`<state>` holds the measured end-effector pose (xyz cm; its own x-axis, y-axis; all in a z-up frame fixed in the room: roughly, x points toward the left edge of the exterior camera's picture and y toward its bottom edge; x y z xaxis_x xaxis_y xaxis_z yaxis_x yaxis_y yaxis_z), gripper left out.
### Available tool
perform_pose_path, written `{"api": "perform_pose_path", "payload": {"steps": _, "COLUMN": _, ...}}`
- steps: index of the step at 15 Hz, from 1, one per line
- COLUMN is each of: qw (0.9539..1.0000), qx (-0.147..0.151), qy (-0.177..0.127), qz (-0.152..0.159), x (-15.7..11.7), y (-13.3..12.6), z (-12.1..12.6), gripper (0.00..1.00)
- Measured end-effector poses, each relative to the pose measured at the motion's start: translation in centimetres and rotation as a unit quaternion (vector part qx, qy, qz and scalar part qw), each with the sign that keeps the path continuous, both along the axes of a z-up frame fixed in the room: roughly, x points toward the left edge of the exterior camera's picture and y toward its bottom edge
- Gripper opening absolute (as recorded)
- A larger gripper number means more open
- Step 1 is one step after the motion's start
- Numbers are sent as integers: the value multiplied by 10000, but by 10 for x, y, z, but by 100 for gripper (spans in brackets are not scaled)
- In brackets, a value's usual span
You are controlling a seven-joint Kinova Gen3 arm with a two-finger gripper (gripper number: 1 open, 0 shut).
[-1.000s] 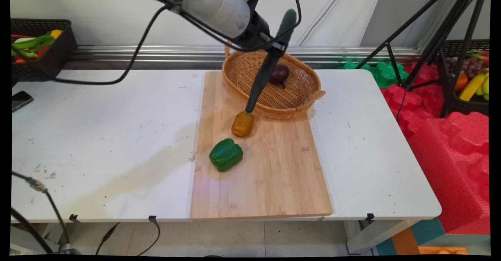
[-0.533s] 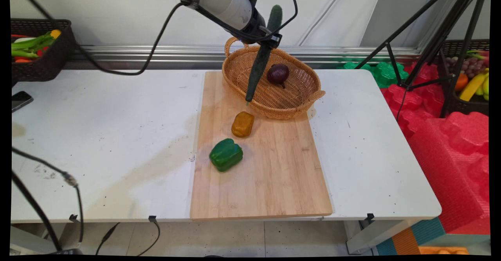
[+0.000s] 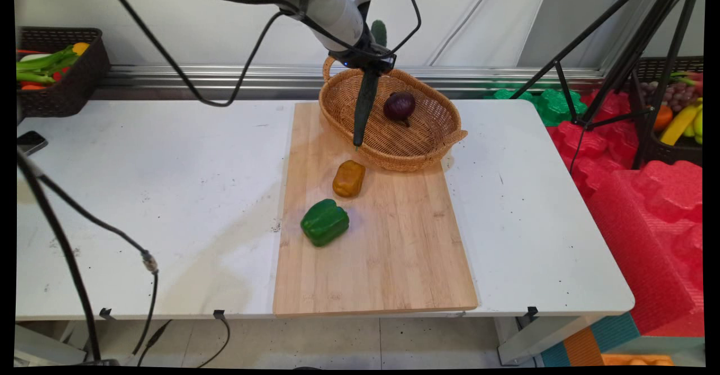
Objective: Place the picked object in the vegetable basket
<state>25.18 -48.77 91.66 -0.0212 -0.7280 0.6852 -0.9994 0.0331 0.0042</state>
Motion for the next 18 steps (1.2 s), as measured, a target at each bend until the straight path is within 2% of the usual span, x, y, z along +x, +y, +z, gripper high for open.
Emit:
{"api": "perform_pose_path", "payload": {"steps": 5, "qw": 9989, "qx": 200, "qy": 103, "qz": 400, "x": 3, "y": -13, "z": -16, "gripper": 0}}
{"api": "perform_pose_path", "payload": {"steps": 10, "qw": 9958, "qx": 430, "qy": 289, "qz": 753, "x": 1, "y": -19, "z": -30, "gripper": 0}}
{"api": "perform_pose_path", "payload": {"steps": 16, "qw": 9928, "qx": 619, "qy": 443, "qz": 920, "x": -5, "y": -20, "z": -39, "gripper": 0}}
{"api": "perform_pose_path", "payload": {"steps": 17, "qw": 9923, "qx": 647, "qy": 481, "qz": 945, "x": -6, "y": -19, "z": -40, "gripper": 100}}
{"api": "perform_pose_path", "payload": {"steps": 18, "qw": 9917, "qx": 673, "qy": 516, "qz": 962, "x": -8, "y": -19, "z": -41, "gripper": 100}}
